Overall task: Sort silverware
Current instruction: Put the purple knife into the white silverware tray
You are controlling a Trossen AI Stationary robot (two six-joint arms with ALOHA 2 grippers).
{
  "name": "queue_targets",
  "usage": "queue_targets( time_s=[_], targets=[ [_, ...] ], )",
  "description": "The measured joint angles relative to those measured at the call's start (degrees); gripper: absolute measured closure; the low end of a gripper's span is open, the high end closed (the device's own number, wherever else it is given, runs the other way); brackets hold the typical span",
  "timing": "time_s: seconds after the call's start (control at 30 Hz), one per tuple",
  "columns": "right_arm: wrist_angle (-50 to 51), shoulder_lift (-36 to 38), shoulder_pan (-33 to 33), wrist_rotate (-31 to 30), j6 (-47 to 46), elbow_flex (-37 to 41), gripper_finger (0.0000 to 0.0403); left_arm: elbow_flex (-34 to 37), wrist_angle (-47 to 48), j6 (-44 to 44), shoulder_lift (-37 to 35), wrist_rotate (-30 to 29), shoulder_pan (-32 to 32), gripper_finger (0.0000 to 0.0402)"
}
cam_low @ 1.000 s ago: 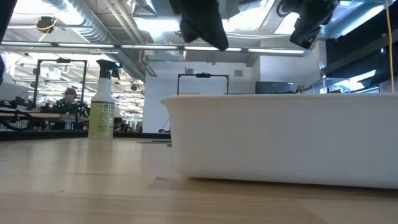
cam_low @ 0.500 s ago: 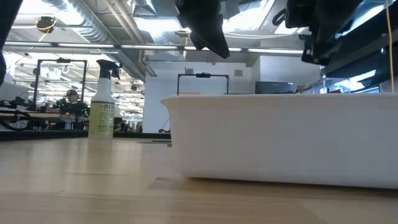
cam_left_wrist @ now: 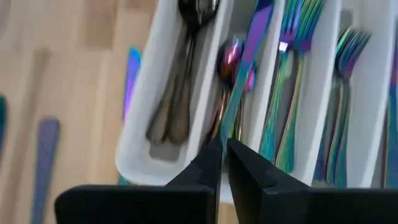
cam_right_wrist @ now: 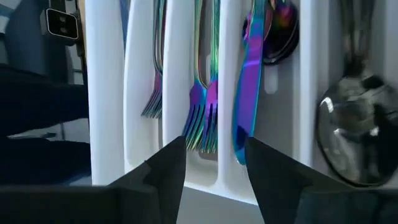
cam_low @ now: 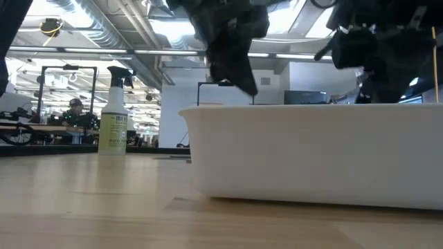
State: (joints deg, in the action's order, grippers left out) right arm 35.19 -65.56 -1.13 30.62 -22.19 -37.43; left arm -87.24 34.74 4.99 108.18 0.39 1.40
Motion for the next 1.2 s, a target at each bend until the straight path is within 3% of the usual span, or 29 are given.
queue_targets(
  time_s=[0.27, 0.47, 0.83, 1.2],
  targets=[
    [-6.7, 0.0, -0.02, -2.96, -1.94, 4.61, 0.0253, 4.2, -1.33, 7.08, 0.04, 0.7, 0.96, 0.0393],
    [-8.78, -0.46, 0.5, -2.21, -4.6, 5.29, 0.0253, 4.43, -0.99, 6.89, 0.04, 0.71, 2.39, 0.0393],
    [-14.22, -9.47, 0.39, -1.71, -5.03, 5.31, 0.0253, 4.43, -0.94, 6.55, 0.04, 0.72, 3.94, 0.0392],
    [-18.93, -12.91, 0.28, -0.96, -7.36, 5.07, 0.0253, 4.43, -0.92, 6.58, 0.04, 0.7, 3.97, 0.0392]
  ],
)
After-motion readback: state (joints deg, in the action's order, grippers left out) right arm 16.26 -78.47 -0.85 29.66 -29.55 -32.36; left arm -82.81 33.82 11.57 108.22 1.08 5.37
